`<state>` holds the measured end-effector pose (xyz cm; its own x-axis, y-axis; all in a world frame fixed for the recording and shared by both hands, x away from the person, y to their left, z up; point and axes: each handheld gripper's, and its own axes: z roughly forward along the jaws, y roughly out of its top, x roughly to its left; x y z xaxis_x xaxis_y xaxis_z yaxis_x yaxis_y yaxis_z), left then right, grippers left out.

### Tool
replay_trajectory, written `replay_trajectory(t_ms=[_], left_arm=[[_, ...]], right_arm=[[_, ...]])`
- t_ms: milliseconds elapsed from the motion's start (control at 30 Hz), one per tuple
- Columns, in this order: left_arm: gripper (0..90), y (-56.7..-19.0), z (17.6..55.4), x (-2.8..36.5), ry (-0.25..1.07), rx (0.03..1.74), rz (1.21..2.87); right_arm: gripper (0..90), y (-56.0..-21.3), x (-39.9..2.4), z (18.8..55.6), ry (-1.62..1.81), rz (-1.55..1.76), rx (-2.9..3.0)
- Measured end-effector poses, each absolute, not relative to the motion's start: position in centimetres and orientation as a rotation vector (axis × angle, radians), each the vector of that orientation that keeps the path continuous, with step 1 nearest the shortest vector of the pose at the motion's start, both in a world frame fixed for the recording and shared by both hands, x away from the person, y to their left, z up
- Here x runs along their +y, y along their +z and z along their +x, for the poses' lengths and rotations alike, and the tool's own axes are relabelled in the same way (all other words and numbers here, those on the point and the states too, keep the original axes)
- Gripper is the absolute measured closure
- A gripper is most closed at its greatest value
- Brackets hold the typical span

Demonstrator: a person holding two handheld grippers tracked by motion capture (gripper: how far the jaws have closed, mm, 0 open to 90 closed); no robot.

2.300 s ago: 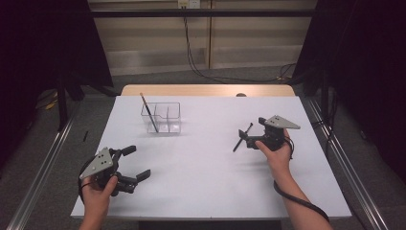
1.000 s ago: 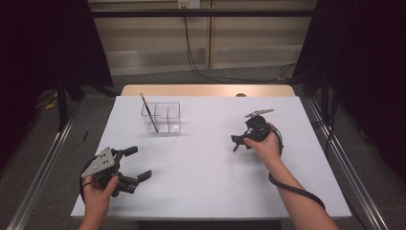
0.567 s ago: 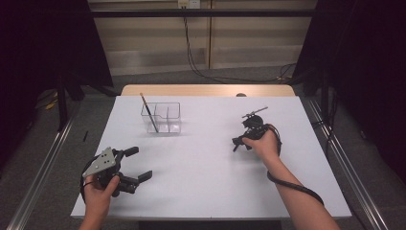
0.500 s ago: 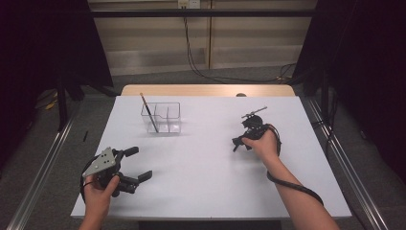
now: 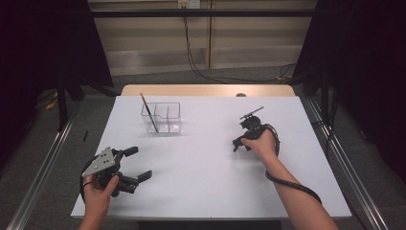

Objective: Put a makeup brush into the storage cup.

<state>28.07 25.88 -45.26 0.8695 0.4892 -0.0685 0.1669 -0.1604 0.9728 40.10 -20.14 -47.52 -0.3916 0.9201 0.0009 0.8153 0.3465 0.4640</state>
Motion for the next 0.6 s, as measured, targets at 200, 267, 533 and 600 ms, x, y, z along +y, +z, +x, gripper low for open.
replay_trajectory(t_ms=[200,267,533,600], left_arm=[[0.0,-45.3,28.1,25.8,0.299,0.51,1.73],[0.0,-45.3,28.1,25.8,0.302,0.509,1.733],[0.0,-45.2,28.0,25.8,0.301,0.517,1.728],[0.0,-45.3,28.0,25.8,0.303,0.517,1.731]], right_arm=[[3.7,-47.6,-20.1,40.2,0.562,1.553,2.364],[8.2,-47.4,-20.0,40.2,0.568,1.562,2.377],[27.7,-46.8,-19.8,40.0,0.553,1.577,2.378],[35.2,-46.6,-19.8,39.9,0.552,1.57,2.387]])
